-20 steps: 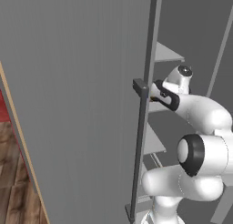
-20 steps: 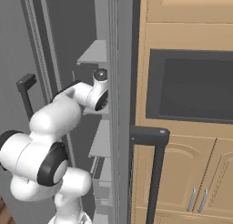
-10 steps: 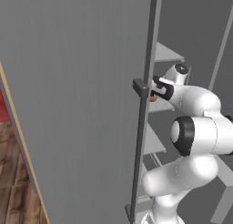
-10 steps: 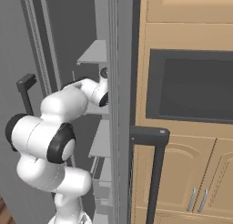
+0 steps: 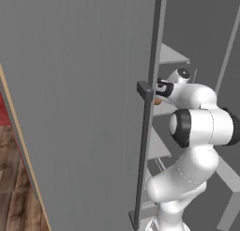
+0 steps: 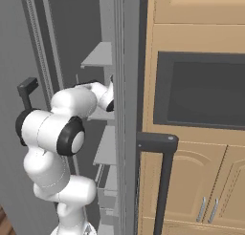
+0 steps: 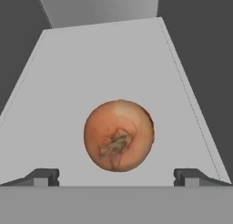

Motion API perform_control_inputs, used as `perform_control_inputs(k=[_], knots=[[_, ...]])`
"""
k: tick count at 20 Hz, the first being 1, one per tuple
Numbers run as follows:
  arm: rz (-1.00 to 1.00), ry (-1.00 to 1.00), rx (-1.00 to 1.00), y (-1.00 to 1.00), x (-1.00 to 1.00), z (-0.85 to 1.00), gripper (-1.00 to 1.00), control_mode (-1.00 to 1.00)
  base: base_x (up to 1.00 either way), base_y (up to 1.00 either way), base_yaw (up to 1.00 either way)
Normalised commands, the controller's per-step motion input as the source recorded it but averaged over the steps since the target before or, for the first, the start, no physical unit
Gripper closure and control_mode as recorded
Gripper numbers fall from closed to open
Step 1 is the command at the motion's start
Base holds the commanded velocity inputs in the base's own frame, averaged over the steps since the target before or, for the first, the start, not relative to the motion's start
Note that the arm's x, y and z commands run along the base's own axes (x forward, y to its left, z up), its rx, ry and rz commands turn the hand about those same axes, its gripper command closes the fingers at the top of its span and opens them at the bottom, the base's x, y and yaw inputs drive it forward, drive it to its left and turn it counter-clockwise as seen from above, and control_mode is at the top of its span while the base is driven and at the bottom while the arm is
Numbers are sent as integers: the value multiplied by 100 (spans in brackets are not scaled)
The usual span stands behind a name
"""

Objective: Take the lemon and onion out of the freezer and place them in the tupperware container on the counter. Then put the tupperware containing the vegetables back in the freezer.

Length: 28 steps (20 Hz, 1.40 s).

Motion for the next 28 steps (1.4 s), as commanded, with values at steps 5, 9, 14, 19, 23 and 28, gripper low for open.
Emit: perform_control_inputs(k=[5, 9, 14, 19, 23, 28], knots=[[0, 0, 0, 0, 21, -14, -100, -100, 0, 0, 0], [0, 0, 0, 0, 20, -10, -100, -100, 0, 0, 0], [0, 0, 0, 0, 16, -9, -100, -100, 0, 0, 0], [0, 0, 0, 0, 13, -15, -100, -100, 0, 0, 0], [0, 0, 0, 0, 9, -18, -100, -100, 0, 0, 0], [-1, 0, 0, 0, 0, -14, 100, -100, 0, 0, 0]])
